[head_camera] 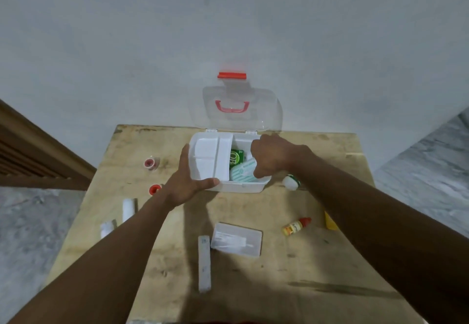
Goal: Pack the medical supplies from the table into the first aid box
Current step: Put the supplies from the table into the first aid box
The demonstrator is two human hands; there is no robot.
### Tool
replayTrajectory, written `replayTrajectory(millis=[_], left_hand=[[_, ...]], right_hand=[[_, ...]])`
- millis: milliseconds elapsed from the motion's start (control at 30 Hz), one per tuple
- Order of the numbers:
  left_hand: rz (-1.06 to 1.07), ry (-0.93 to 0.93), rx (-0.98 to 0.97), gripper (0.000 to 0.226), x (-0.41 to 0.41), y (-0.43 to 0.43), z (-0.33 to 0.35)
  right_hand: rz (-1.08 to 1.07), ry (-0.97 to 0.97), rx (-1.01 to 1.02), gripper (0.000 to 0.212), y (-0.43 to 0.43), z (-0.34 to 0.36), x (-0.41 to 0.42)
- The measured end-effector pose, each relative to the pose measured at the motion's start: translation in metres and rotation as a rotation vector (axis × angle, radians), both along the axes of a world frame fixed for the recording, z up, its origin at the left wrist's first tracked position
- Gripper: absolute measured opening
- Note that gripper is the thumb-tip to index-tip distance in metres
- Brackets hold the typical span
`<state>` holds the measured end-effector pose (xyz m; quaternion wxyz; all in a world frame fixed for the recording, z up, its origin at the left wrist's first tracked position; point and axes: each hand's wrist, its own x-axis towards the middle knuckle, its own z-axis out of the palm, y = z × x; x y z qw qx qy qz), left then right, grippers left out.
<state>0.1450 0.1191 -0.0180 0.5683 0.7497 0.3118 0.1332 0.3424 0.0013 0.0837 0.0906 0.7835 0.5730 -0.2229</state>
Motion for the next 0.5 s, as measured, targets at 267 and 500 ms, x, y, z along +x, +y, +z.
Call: replayTrajectory(millis=[267, 500], left_hand=[[-0.011, -0.024, 0.001, 0.099, -0.001, 0.000, -0.004], [-0.008, -0.066, -0.028, 0.103, -0.003, 0.000, -0.005]], right_hand=[[-0.155, 0.121, 0.027, 0.044, 0.022, -0.055, -0.015], [-0.449, 0.289, 0.125, 0.027, 0.027, -0.065, -0.034]])
